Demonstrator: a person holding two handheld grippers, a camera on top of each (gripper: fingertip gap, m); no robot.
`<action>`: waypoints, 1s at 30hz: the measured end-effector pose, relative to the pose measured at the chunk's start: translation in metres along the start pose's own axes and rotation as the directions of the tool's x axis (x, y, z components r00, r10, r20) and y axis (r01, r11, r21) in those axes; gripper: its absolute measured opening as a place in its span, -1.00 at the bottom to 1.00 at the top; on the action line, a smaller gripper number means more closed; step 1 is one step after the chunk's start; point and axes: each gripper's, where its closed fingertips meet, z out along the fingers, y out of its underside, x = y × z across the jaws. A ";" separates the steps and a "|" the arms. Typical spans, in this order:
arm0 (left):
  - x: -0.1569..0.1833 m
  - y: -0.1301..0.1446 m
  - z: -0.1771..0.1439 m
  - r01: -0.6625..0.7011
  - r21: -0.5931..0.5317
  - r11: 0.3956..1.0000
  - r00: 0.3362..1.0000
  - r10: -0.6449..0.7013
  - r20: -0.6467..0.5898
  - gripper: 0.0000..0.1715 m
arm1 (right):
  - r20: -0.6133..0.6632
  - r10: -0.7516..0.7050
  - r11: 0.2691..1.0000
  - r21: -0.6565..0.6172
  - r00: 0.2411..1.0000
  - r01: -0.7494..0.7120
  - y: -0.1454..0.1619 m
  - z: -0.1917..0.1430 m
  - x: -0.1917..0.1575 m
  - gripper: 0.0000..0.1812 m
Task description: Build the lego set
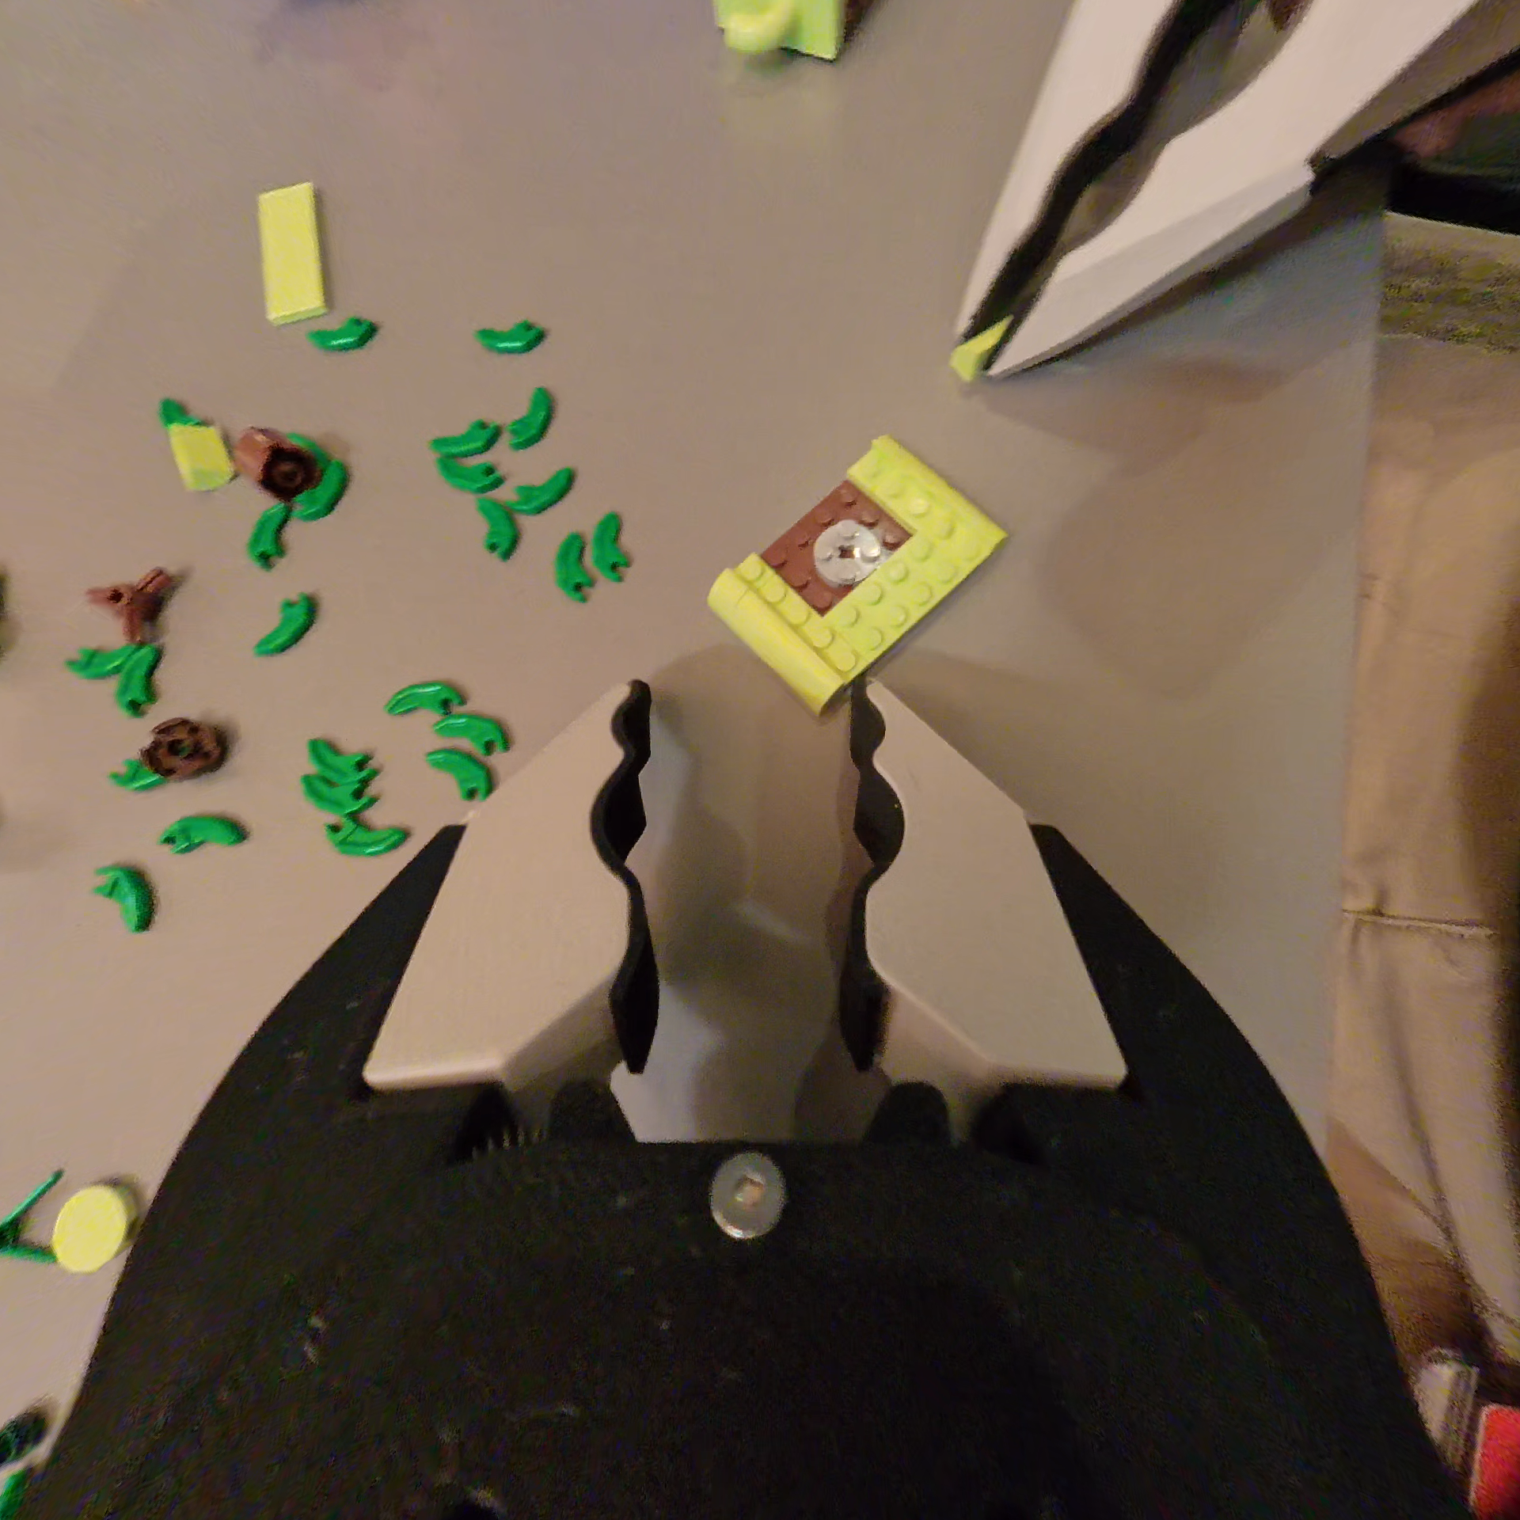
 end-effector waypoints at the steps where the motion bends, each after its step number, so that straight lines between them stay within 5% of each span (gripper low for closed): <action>1: -0.003 0.000 0.000 0.007 0.001 1.000 1.000 -0.007 0.015 -0.43 | -0.001 -0.001 1.000 0.000 1.000 0.001 0.000 0.000 0.000 -0.94; 13: 0.008 -0.020 0.001 0.062 0.081 0.995 0.997 -0.067 0.050 -0.38 | -0.027 -0.011 1.000 -0.016 1.000 0.011 -0.002 -0.013 0.002 -0.79; 21: 0.016 -0.028 0.004 0.281 0.122 0.952 0.956 -0.289 0.054 0.03 | -0.032 -0.038 0.991 -0.127 0.999 0.034 0.000 -0.001 0.003 -0.94; 30: 0.016 -0.024 0.010 0.327 0.082 0.941 0.942 -0.332 0.055 -0.16 | 0.019 0.087 0.996 -0.015 0.996 -0.086 -0.042 0.009 -0.001 -0.94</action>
